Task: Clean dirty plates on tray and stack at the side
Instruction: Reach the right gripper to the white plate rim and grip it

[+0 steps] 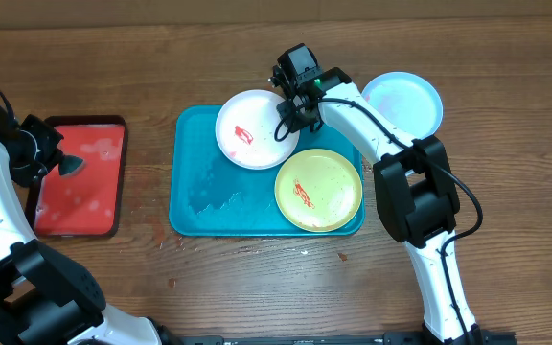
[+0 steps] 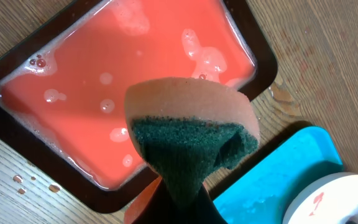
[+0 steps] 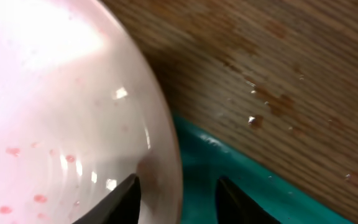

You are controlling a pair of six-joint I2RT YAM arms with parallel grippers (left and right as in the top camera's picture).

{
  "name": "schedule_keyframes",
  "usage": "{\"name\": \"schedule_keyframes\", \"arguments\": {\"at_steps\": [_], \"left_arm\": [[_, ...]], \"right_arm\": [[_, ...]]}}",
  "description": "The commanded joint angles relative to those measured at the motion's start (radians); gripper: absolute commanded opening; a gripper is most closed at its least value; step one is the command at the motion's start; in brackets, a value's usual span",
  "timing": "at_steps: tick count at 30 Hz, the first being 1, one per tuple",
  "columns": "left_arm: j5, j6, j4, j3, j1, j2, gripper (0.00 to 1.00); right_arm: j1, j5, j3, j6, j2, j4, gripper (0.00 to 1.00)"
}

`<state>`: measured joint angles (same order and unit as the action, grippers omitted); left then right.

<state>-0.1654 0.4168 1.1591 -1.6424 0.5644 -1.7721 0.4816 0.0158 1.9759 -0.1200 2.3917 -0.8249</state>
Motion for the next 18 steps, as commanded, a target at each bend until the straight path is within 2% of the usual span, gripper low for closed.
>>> {"name": "schedule_keyframes", "arguments": {"at_steps": [1, 10, 13, 18], "left_arm": [[-0.012, 0.006, -0.005, -0.009, -0.004, 0.01, 0.04], [-0.012, 0.006, -0.005, -0.009, -0.004, 0.01, 0.04], [-0.012, 0.006, -0.005, -0.009, -0.004, 0.01, 0.04], [-0.012, 0.006, -0.007, -0.009, -0.007, 0.01, 0.04]], "right_arm": [[0.032, -0.078, 0.005, 0.035, -0.008, 0.002, 0.32], [0.115, -0.089, 0.005, 0.047, -0.008, 0.003, 0.33], [0.135, -0.087, 0.005, 0.091, -0.008, 0.002, 0.33], [0.138, -0.085, 0.005, 0.091, -0.008, 0.04, 0.38]]}}
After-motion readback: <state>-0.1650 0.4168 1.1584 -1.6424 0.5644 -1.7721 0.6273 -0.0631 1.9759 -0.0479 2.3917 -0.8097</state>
